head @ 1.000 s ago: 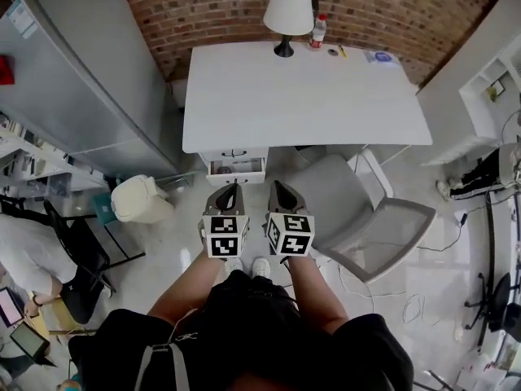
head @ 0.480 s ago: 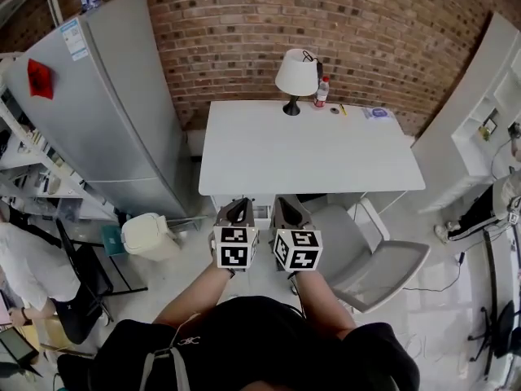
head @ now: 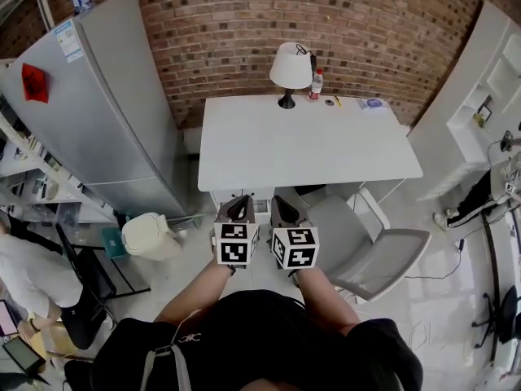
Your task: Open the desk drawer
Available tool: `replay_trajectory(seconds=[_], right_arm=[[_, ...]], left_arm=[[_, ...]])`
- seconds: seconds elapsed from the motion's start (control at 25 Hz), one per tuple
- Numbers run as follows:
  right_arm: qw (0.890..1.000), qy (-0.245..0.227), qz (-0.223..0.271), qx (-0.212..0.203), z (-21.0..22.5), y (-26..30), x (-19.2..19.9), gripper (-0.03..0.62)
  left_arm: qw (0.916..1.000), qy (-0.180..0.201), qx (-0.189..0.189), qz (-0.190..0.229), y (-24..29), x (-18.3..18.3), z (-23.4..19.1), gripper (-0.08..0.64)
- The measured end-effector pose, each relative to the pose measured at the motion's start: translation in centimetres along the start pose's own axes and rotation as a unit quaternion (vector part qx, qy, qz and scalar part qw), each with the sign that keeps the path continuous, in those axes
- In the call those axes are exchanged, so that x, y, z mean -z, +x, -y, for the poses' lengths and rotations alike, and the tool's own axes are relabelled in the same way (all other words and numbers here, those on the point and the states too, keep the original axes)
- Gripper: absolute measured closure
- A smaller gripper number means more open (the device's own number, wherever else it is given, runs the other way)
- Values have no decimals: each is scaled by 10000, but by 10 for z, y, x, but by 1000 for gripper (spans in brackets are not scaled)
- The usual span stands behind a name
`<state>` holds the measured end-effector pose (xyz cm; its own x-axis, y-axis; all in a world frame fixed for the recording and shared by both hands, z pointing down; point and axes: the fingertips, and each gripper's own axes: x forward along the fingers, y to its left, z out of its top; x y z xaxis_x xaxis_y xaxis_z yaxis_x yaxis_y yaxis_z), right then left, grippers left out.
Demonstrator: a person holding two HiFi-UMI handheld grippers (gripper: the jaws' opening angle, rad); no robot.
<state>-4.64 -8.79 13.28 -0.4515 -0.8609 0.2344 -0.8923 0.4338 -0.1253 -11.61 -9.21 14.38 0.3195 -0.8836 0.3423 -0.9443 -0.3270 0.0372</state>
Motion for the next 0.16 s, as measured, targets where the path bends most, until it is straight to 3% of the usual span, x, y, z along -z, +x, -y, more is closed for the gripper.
replay_trajectory(seconds=[0.16], right_arm=[[10000,-62,53,34,-3,-1,2,594]], left_arm=[[9999,96,99,-57,-1,9,7,563]])
